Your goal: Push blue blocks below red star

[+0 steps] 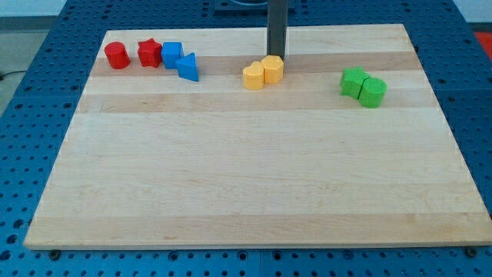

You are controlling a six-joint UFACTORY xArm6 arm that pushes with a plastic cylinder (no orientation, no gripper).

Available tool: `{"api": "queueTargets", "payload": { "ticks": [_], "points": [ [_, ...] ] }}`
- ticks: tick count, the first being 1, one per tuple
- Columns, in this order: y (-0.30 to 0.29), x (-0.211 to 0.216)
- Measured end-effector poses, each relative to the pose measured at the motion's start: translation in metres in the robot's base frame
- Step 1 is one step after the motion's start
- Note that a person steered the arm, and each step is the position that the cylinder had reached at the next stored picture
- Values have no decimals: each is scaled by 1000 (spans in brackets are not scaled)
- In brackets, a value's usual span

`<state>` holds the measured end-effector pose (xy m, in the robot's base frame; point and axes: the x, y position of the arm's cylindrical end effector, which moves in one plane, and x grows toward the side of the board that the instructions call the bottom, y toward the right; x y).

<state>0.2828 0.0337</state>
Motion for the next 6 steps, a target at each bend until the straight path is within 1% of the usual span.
{"api": "queueTargets", "payload": {
  "ticks": [1,2,3,4,6],
  "points": [
    [-18,-1],
    [-52,-23],
    [-90,-65],
    [-130,-68],
    [-174,-44]
  ]
}}
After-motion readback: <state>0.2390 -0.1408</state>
